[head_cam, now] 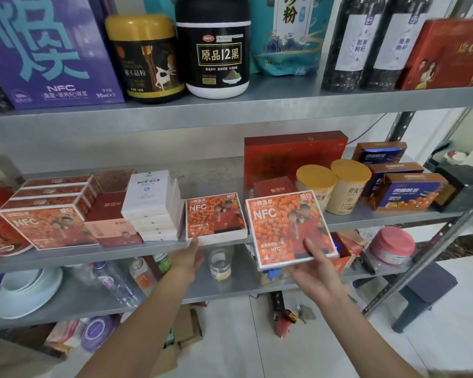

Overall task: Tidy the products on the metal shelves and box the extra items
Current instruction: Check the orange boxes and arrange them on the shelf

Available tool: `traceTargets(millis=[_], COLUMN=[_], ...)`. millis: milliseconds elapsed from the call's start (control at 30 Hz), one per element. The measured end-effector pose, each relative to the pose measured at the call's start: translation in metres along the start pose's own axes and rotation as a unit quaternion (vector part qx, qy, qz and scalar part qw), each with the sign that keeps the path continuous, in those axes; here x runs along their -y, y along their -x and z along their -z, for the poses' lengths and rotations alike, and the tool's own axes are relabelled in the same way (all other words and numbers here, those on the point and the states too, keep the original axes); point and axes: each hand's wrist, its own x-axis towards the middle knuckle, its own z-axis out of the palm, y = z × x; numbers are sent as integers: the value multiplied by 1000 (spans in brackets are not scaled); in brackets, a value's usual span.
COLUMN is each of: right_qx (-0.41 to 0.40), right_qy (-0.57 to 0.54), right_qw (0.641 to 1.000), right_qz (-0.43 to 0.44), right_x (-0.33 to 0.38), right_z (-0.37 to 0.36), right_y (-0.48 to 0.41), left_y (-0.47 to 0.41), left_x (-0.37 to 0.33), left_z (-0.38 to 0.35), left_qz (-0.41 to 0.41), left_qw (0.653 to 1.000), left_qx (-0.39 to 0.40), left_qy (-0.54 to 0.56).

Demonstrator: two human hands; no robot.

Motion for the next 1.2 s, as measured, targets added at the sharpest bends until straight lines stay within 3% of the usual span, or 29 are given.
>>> traceTargets(millis=[100,233,300,533,733,867,900,933,1000,1033,1100,1133,1200], right_qx=[0,13,37,29,17,-13,-29,-47,-79,-88,-103,-107,-98], right_qy=[-2,-10,7,141,349,390,386,382,383,380,363,358,354], right_qw=[1000,999,998,986,931,919,921,923,920,921,926,928,930], right_qz=[-10,-40,-49,-86,-100,-60,-43,-26,-2,5,9,4,-4], right_x=[-8,-24,-33,-18,10,-2,-5,-8,-13,-15,-20,-22,-26], right_z=[-10,-23,-27,-25,-39,-53,-55,-57,-61,-64,-68,-71,-78], right_y=[-2,-3,-2,2,3,0,1,1,2,2,4,6,10], left_y=[32,76,89,90,93,98,101,101,101,103,105,106,108], left_x=[3,13,15,-3,-23,-26,-26,-26,-21,-19,-14,-12,-11], left_z=[-4,-16,-23,-2,17,15,14,14,16,16,14,12,11], left_qz=[56,-41,-61,-32,-33,-65,-126,-221,-403,-456,-495,-505,-579], left_qw=[997,960,947,971,951,940,922,873,722,661,544,494,444], left_qx=[27,243,289,216,234,256,232,192,134,157,204,189,104], left_qy=[-43,-131,-129,-93,-197,-217,-282,-391,-546,-575,-646,-682,-676])
